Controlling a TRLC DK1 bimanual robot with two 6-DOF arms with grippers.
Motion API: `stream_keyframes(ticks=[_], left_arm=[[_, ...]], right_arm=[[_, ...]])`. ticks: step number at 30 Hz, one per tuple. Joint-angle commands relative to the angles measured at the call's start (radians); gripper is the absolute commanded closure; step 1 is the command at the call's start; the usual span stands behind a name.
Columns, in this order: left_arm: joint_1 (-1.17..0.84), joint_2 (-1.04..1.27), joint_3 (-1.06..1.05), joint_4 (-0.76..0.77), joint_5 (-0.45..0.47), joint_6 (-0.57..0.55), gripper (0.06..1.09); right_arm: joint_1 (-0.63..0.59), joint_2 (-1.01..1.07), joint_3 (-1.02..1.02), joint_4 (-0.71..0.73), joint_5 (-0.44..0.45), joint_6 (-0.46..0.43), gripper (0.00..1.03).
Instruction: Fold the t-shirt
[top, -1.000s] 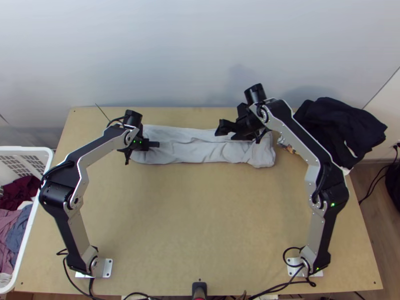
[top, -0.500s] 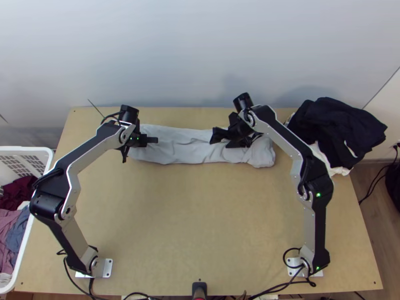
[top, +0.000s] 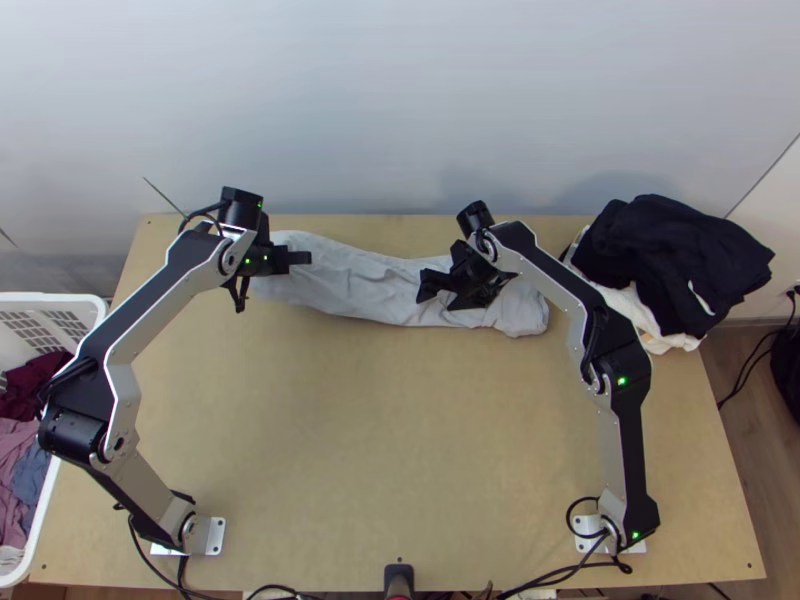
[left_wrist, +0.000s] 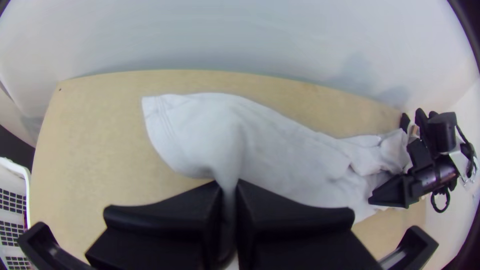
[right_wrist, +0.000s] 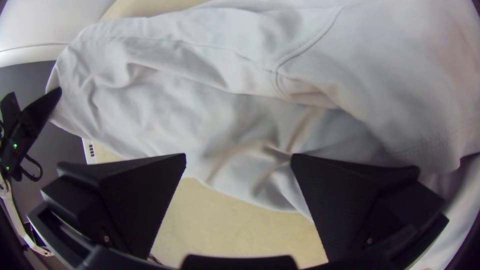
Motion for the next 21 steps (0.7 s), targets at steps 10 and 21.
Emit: stream_keyframes(ticks=[10,21], left_arm=[[0.124,-0.051,-0.008,-0.027,0.037,-0.001,1.04],[0.328,-0.133,-0.07,-0.027,0.141,0.076,1.04]], right_arm=[[-0.086,-0.132,0.178,-0.14,-0.116,0.047,0.04],[-0.133,-0.299,0.158,-0.194,-0.141,0.051,0.04]])
